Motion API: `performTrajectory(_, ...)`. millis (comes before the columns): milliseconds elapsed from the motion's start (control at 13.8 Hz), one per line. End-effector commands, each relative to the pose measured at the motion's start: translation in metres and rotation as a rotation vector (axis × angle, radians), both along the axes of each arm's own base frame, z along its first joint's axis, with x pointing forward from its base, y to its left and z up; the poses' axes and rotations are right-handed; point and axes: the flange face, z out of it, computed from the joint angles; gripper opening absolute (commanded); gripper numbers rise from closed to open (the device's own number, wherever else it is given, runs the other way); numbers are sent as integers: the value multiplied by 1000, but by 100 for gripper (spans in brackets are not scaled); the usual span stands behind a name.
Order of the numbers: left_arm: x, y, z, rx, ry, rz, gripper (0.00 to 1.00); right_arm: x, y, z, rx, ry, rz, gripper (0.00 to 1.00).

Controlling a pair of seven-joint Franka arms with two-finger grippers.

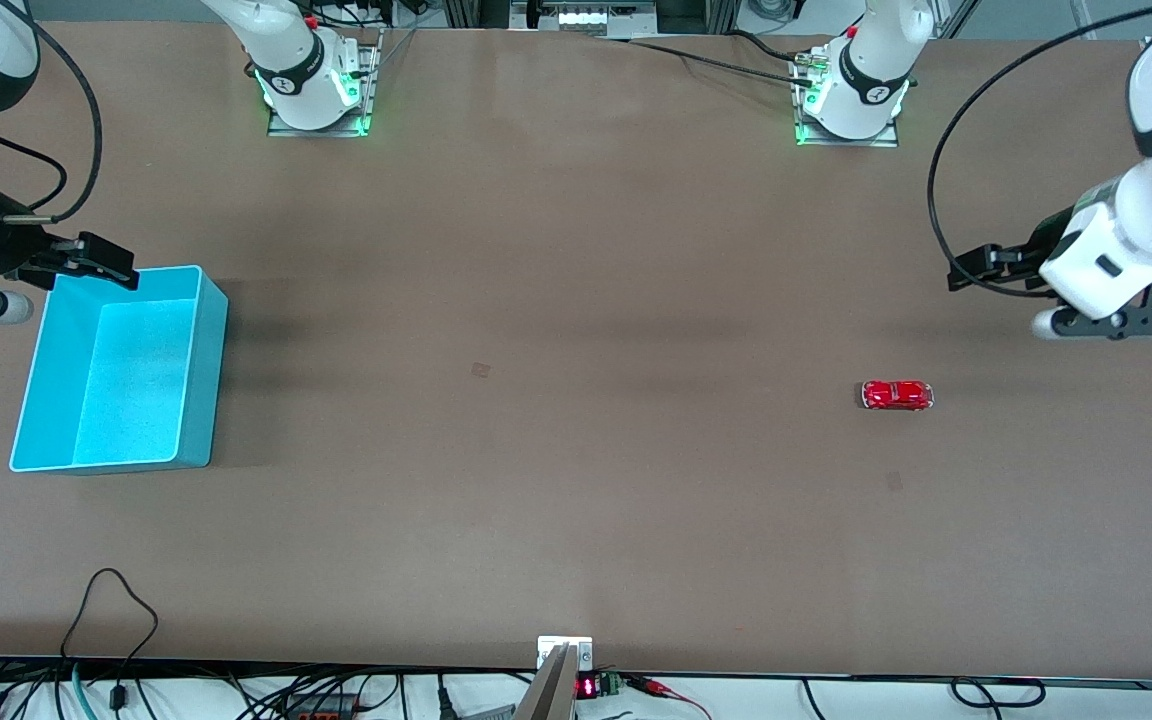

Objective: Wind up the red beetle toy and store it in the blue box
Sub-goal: 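Move the left gripper over the red beetle toy car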

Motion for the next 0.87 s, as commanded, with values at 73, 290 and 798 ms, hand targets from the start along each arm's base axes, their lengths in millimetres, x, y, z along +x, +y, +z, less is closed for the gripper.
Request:
performTrajectory(73,5,4,-41,-11,34,-273,100,1,-4,3,10,-6,4,100)
performTrajectory(290,2,8,-90,-20,2,-493,100,1,-4,2,9,-3,4,100)
performTrajectory(798,-1,16,-166,-32,-82,-1096,100,6,-4,-2,12,-13,3,100)
